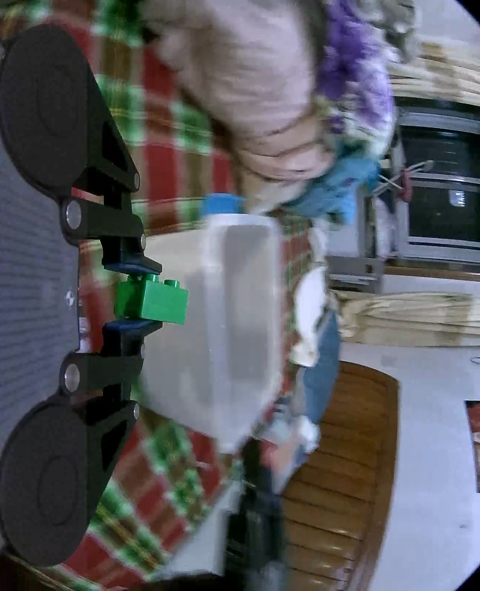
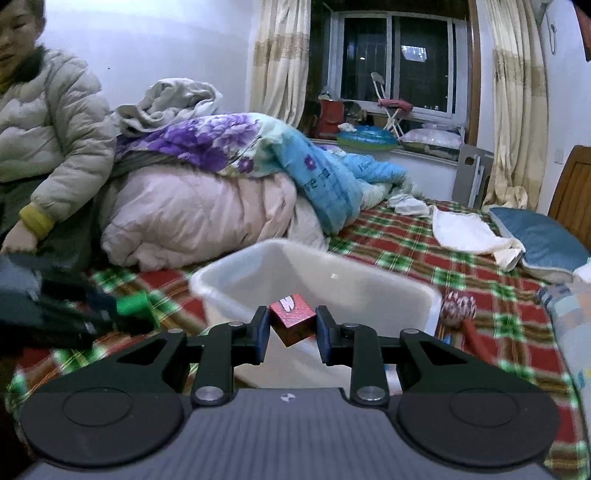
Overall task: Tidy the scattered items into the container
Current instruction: 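Lower the green block and red cube into the bin and open both grippers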
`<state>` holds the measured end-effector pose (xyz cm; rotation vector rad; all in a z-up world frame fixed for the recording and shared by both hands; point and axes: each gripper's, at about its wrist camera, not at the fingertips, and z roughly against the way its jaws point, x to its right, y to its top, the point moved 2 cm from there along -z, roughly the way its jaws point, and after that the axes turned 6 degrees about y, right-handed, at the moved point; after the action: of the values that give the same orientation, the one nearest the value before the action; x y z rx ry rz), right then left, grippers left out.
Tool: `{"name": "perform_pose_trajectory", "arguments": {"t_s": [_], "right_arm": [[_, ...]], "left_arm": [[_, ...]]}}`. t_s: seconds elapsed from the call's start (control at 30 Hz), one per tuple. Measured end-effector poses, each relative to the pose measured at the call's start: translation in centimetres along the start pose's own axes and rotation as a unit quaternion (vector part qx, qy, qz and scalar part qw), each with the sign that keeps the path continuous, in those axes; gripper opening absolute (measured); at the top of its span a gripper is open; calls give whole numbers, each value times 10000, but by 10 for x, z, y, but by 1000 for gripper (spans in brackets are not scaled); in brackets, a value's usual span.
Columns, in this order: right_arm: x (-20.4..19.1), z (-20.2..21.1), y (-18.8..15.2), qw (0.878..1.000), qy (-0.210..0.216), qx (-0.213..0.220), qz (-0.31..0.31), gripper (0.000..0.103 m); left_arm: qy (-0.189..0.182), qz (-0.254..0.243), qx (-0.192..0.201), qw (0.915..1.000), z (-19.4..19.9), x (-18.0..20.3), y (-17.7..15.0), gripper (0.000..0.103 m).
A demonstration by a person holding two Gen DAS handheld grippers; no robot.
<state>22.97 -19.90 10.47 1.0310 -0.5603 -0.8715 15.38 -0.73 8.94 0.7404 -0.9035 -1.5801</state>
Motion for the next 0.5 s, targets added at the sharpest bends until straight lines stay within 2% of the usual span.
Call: {"name": "perform_pose_trajectory", "arguments": {"t_s": [0.13, 0.2, 0.37, 0.5], "right_arm": [[19, -29, 19, 9998, -138, -159, -4, 30], [30, -43, 22, 9993, -235, -287, -78, 30], [45, -67, 16, 9973, -339, -623, -209, 30], [53, -79, 12, 9954, -330, -826, -345, 31]], "left_arm": [[43, -44, 76, 10000, -26, 5, 54, 27], [45, 25, -19, 10000, -44, 6, 70, 27], [171, 142, -220, 9995, -80, 7, 82, 27], [252, 143, -469, 9985, -98, 7, 78, 30]]}}
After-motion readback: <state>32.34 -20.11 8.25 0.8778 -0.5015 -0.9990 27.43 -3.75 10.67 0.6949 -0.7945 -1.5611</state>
